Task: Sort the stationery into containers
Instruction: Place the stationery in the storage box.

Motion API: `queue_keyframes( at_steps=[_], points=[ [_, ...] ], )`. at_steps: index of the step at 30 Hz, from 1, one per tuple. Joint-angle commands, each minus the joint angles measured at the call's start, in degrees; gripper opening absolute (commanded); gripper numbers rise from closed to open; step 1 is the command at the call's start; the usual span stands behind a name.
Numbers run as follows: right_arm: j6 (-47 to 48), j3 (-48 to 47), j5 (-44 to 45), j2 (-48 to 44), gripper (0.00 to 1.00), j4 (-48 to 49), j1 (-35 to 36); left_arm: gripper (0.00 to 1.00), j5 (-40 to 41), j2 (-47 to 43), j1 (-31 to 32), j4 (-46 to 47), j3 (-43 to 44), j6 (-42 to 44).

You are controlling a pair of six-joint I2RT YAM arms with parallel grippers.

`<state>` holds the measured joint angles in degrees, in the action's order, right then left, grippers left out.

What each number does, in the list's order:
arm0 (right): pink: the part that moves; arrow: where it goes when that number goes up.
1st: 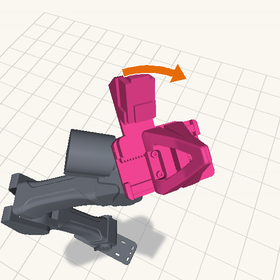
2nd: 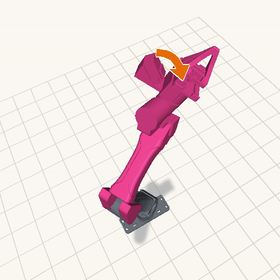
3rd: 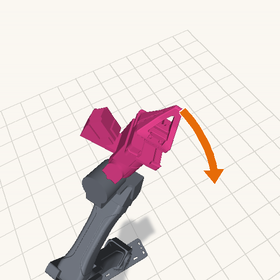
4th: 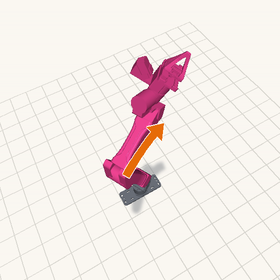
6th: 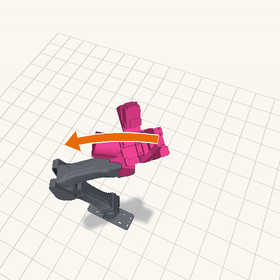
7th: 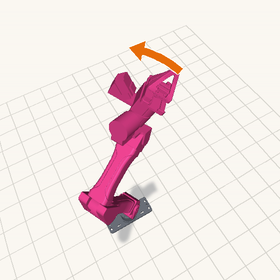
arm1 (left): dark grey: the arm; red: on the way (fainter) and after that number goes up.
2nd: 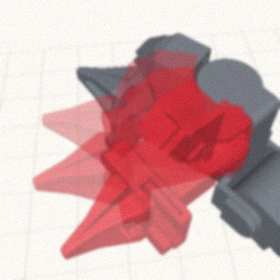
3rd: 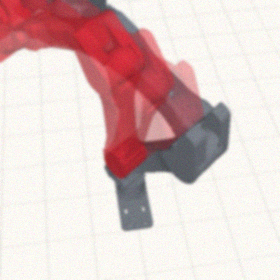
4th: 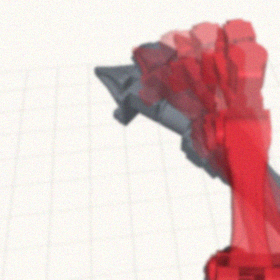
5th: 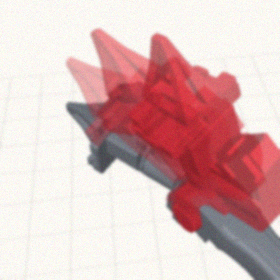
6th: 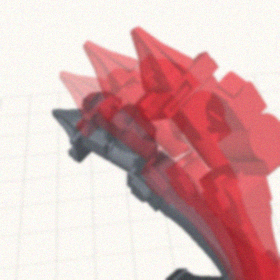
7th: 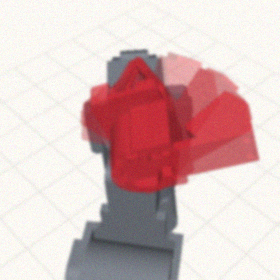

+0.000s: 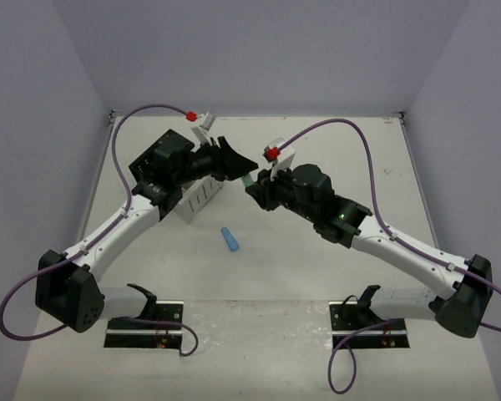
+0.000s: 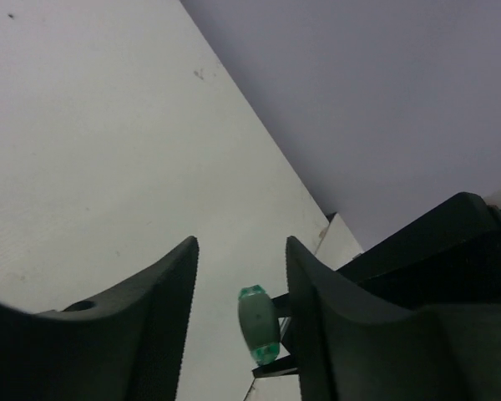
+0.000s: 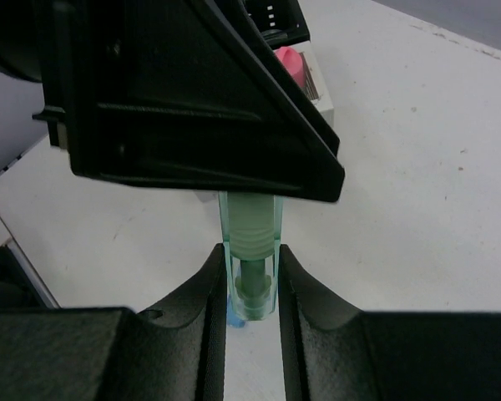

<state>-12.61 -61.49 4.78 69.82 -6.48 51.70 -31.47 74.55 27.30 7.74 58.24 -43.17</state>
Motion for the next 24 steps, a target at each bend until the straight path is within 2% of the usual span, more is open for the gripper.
queue_keyframes(
  at_steps=[1,3,4,5,6,8,9,10,11,12,13,16,18,21,22,24],
  points=[
    [-0.48,-2.88,2.59,0.61,0.00,0.04,0.24,0.38,-2.73,1.30,3.23,5.80,-0.06,-2.01],
    [-0.57,-3.26,3.74,0.98,0.00,-0.16,0.24,0.26,-2.98,1.28,3.68,5.88,-0.03,-2.10],
    [-0.77,-3.21,4.34,1.08,0.00,-0.06,0.24,0.18,-3.18,1.23,3.78,5.88,0.02,-2.10],
    [-0.94,-3.47,5.20,1.11,0.00,-0.03,0.19,0.06,-3.24,1.21,3.87,5.60,0.09,-1.99],
    [-1.01,-3.74,5.77,1.19,0.00,-0.03,0.19,0.00,-3.13,1.25,3.90,5.22,0.20,-1.81],
    [-1.07,-4.80,5.90,1.61,0.01,-0.48,0.18,0.00,-2.40,1.30,3.90,3.30,0.88,-0.88],
    [-1.17,-5.27,5.78,1.91,0.11,-0.79,0.19,0.00,-0.87,1.23,3.71,1.82,1.84,0.41],
    [-1.38,-5.42,5.61,2.14,0.29,-1.07,0.24,0.00,2.04,1.09,3.36,-0.35,3.05,2.45],
    [-1.86,-5.22,5.33,2.05,0.49,-1.30,0.24,0.00,6.47,0.91,2.83,-4.43,4.09,5.08],
    [-2.28,-5.03,5.20,1.88,0.79,-1.07,0.23,0.00,7.89,0.66,2.08,-7.51,5.71,5.57],
    [-2.55,-3.89,4.39,1.68,0.99,-1.07,0.15,0.00,16.57,0.49,0.88,-11.86,8.76,8.36],
    [-4.00,-1.64,3.51,1.21,0.99,-3.40,0.15,0.00,37.11,-0.88,-8.34,-20.18,11.49,9.96],
    [-4.17,-0.69,3.34,1.64,0.99,-4.24,0.19,0.00,45.04,-2.15,-13.19,-21.10,11.55,9.47],
    [-4.90,1.25,2.06,3.30,0.99,-4.92,0.24,0.00,63.71,-2.48,-16.59,-18.78,11.11,9.04],
    [-5.02,1.68,1.09,3.79,0.99,-4.90,0.24,0.00,67.58,-1.79,-17.35,-17.42,10.64,8.92],
    [-5.30,2.56,0.04,4.14,0.99,-4.38,0.24,0.00,70.02,-0.76,-19.83,-13.61,9.20,8.68]
  ],
)
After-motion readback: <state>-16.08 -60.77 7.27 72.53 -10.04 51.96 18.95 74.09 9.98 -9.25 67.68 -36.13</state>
